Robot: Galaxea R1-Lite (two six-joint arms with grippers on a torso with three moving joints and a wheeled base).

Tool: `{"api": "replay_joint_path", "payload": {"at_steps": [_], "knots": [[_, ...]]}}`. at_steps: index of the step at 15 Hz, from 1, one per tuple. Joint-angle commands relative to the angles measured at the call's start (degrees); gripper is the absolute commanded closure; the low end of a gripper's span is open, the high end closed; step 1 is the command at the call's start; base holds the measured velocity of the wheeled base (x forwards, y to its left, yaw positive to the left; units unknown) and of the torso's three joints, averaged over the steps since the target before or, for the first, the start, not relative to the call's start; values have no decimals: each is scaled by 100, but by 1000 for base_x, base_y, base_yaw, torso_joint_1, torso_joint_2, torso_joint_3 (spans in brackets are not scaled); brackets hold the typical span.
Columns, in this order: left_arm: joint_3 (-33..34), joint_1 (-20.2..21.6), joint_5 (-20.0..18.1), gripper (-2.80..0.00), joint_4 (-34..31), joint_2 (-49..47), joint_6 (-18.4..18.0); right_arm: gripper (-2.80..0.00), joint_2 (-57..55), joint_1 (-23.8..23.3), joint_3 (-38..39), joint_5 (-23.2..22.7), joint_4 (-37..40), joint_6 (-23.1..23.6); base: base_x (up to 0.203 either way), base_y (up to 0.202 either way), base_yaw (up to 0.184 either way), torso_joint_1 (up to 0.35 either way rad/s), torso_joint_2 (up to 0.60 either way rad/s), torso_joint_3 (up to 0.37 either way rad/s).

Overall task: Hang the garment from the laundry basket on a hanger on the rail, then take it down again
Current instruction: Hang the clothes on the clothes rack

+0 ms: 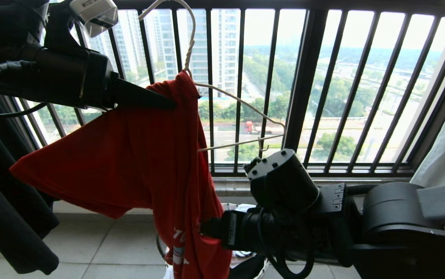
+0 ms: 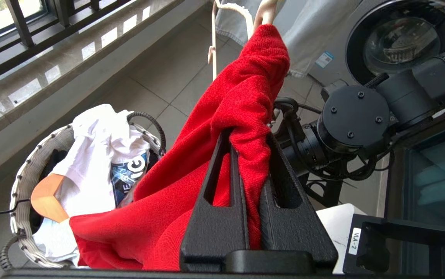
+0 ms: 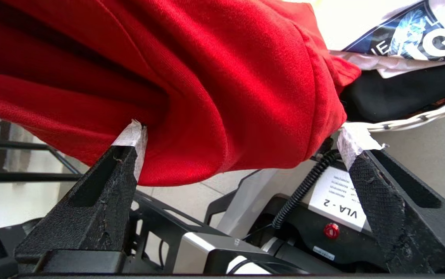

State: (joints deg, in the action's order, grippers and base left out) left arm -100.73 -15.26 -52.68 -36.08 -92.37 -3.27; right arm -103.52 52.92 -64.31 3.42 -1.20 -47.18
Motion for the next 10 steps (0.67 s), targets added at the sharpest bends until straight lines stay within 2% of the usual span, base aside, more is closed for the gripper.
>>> {"api": "replay_joint_path", "payload": {"at_steps": [1,5,10], "knots": [[176,-3,-23,0,163,34,28,-280,-121,76,-24,273,10,49,0,0,0,0,0,0],[203,-3,-23,0,169,96,28,-280,-387,35,-134,1079,-73,56,0,0,0,0,0,0],[205,-3,-23,0,171,105,28,-280,-254,2,-196,1661,-212,67,0,0,0,0,0,0]]}}
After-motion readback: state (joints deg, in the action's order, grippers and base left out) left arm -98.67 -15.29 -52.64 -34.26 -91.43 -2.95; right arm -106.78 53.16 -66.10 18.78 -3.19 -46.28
